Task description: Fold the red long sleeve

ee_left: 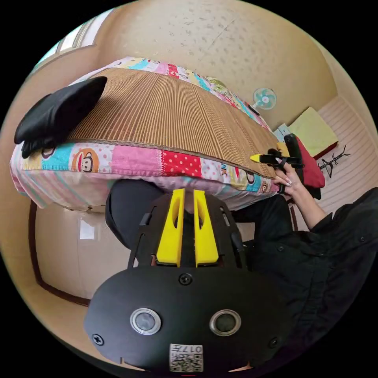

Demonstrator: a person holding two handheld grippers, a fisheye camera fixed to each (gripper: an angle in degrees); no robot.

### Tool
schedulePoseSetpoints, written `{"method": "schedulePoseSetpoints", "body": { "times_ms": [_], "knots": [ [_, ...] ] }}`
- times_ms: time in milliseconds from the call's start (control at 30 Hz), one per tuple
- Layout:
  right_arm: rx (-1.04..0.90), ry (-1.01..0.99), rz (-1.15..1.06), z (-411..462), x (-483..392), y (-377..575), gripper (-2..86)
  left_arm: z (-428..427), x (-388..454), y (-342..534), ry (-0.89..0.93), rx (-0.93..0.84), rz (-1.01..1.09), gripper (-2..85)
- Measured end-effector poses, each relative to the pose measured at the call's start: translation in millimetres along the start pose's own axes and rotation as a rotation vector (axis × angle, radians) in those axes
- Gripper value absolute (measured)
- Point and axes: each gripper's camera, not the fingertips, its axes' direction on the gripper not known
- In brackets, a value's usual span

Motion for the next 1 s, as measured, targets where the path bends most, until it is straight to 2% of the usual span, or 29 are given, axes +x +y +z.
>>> {"method": "schedulePoseSetpoints", "body": {
  "times_ms": [33,133,200,300,400,433,500,567,633,700,833,900,933,1000],
  "knots": [
    [0.045,0.045,0.009,-23,-1,16,0.8,8,8,-6,0.002,-0.015,0.021,4.9],
    [0.351,0.345,0.041,-138,-31,99,1.3,39,52,-33,0.06,-0.04,0.104,5.0],
    [0.66,0.648,0.102,-213,-68,168,2.3,58,85,-49,0.145,-0.037,0.138,5.0],
    [0.961,0.942,0.271,-270,-95,241,4.9,81,117,-65,0.311,-0.063,0.139,5.1],
    [1.026,1.075,0.491,-294,-83,282,6.5,94,142,-71,0.398,-0.091,0.146,5.3],
    [1.001,1.071,0.522,-297,-77,285,6.7,95,146,-71,0.405,-0.094,0.15,5.3],
    [0.834,1.027,0.648,-297,-48,278,5.8,95,154,-67,0.411,-0.106,0.166,5.3],
    [0.791,1.044,0.669,-296,-51,264,4.1,92,151,-61,0.394,-0.111,0.16,5.4],
    [0.863,1.025,0.537,-300,-76,245,2.6,87,141,-55,0.387,-0.107,0.139,5.4],
    [0.987,0.91,0.301,-318,-115,209,1.5,80,124,-48,0.391,-0.094,0.109,5.4],
    [1.038,0.795,0.011,-333,-186,134,0.6,67,104,-43,0.371,-0.083,0.084,5.3],
    [1.245,0.603,-0.49,-311,-269,137,0.4,52,94,-39,0.349,-0.038,0.061,5.3],
    [1.238,0.593,-0.504,-306,-289,130,0.5,49,91,-38,0.343,-0.026,0.051,5.3],
    [1.099,0.723,-0.447,-272,-352,98,0.6,38,78,-30,0.33,0.018,-0.002,5.3]
  ]
}}
